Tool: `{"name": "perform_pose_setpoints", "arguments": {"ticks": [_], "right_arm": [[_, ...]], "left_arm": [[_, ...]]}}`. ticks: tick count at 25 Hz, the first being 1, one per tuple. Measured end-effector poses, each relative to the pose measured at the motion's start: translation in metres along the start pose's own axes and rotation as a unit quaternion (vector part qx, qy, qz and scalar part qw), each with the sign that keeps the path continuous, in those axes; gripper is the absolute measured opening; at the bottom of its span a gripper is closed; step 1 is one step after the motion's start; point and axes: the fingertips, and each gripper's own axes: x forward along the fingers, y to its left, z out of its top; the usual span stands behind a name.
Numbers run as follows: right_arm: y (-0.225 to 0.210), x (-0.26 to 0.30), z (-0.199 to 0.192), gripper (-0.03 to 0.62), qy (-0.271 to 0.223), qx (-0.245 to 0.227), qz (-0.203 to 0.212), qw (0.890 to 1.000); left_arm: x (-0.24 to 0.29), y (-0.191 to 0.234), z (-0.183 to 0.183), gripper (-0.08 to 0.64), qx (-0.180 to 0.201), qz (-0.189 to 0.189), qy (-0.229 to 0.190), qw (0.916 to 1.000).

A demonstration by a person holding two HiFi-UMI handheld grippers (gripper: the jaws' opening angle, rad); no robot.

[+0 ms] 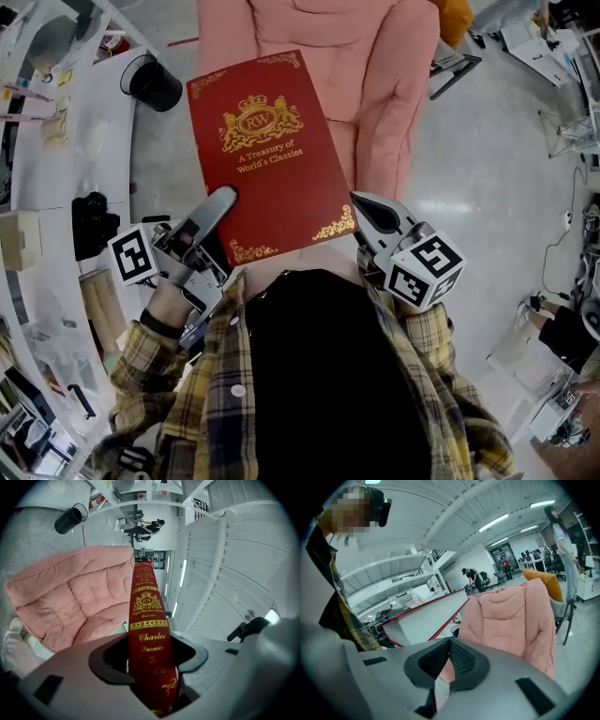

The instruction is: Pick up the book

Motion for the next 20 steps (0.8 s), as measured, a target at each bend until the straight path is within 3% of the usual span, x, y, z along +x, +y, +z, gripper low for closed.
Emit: {"name": "perform_pose_setpoints", "arguments": {"ticks": [4,20], "right_arm": [[-0.011,0.009,-0.012,0.017,-0.001,0.004,-0.001,1.000],[-0.001,-0.008,-0.002,0.017,0.006,0.003,-0.010,1.000]], "left_arm": [[0.002,0.015,0.004,0.244,0.002,0.006,-0.001,1.0000],[-0.003,-0.003,-0.003,0.245,-0.001,0.003,0.005,1.0000]]}}
